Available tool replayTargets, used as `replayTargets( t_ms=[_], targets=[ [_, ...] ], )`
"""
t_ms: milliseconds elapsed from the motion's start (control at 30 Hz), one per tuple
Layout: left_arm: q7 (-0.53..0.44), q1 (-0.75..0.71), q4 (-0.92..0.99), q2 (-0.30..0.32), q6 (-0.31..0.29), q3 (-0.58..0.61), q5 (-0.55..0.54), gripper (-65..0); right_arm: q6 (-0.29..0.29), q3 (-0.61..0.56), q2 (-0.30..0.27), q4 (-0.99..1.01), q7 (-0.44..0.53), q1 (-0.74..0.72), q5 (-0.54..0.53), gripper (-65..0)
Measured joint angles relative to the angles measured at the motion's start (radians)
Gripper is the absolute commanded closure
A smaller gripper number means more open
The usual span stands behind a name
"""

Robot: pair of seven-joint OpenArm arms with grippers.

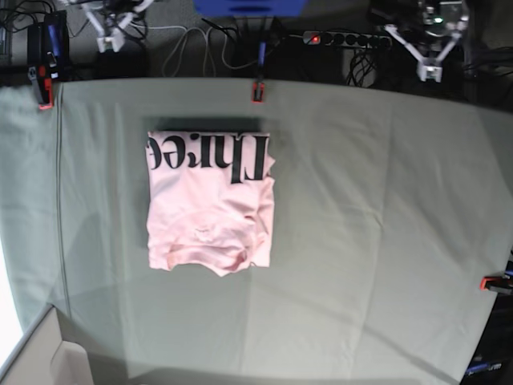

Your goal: Layout the t-shirt on the table in an organized manner, then fold the t-shirt properly

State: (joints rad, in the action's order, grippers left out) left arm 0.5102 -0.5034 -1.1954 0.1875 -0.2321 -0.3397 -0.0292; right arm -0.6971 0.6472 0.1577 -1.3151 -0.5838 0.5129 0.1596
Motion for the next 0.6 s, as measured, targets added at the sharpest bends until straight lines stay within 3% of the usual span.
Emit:
replayTargets(
  t_ms=[100,267,367,433,467,533,600],
  targets=[
    [-0.109,0.075,0.22,-0.005,0.0,0.059,0.001,-0.2,0.005,-0.049,0.0,0.143,0.187,-0.003,-0.001,0.0],
    [-0.393,0.251,0.687,-0.002,0.0,0.19,0.002,-0.2,0.006,-0.063,-0.01,0.461,0.556,-0.054,-0.006,0.0],
    [-0.551,0.35,0.93,-0.004,0.005,0.228,0.002,-0.2,0.007,-0.093,-0.072,0.69,0.725,-0.098,-0.006,0.0],
    [-0.595,0.412,1.051,-0.008,0.019,0.23,0.002,-0.2,0.013,-0.116,-0.134,0.832,0.816,-0.132,0.005,0.0],
    [-0.607,0.434,1.083,-0.009,0.019,0.229,0.002,-0.2,0.07,-0.127,-0.157,0.89,0.87,-0.143,0.0,0.0],
    [-0.608,0.463,1.108,-0.011,0.02,0.229,0.002,-0.2,0.248,-0.161,-0.2,0.996,0.942,-0.171,-0.006,0.0],
    [-0.62,0.477,1.106,-0.029,0.053,0.228,0.0,-0.2,0.386,-0.22,-0.233,1.065,1.008,-0.194,-0.003,0.0]
  ],
)
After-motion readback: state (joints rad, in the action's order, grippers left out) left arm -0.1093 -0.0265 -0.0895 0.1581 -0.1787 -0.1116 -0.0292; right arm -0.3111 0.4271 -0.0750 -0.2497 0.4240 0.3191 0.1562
